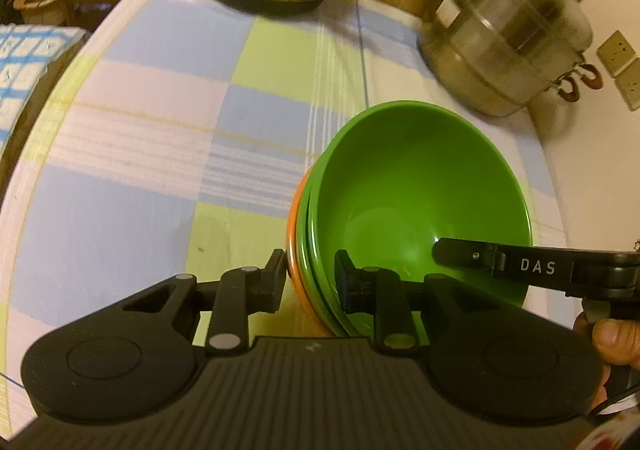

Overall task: Organize plates and bowls
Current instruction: 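Lift the green-and-orange bowl stack and carry it over the pink bowls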

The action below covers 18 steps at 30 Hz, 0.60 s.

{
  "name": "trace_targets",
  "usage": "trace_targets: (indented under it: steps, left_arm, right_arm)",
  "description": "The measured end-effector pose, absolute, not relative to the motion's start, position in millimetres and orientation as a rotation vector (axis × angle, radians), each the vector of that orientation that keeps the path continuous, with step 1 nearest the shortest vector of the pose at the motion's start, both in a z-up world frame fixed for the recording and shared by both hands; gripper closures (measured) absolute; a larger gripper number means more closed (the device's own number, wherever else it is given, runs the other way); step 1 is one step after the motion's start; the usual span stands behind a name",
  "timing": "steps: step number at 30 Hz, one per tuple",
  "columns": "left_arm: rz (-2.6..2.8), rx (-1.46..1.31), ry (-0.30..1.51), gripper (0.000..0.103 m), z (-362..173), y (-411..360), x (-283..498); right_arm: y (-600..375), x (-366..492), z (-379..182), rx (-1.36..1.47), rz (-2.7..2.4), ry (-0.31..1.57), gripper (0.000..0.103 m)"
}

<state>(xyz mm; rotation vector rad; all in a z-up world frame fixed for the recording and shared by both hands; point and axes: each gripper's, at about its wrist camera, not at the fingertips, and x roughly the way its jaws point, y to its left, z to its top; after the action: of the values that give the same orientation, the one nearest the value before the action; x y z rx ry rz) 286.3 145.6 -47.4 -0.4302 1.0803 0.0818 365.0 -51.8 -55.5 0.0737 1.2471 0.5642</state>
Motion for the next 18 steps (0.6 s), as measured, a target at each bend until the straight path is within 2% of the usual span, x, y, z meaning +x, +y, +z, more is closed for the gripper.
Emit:
trace_targets:
  steps: [11,18]
  left_arm:
    - [-0.011,-0.384,1.022,0.08,12.0,100.6,272.5]
    - [-0.073,-0.374,1.034,0.08,20.3,60.2,256.7]
  right_arm:
    - [-94.5,345.0,12.2,0.095,0.508,1.162,0.084]
    - [-138.1,320.1,33.8,0.105,0.452,1.143,0.084]
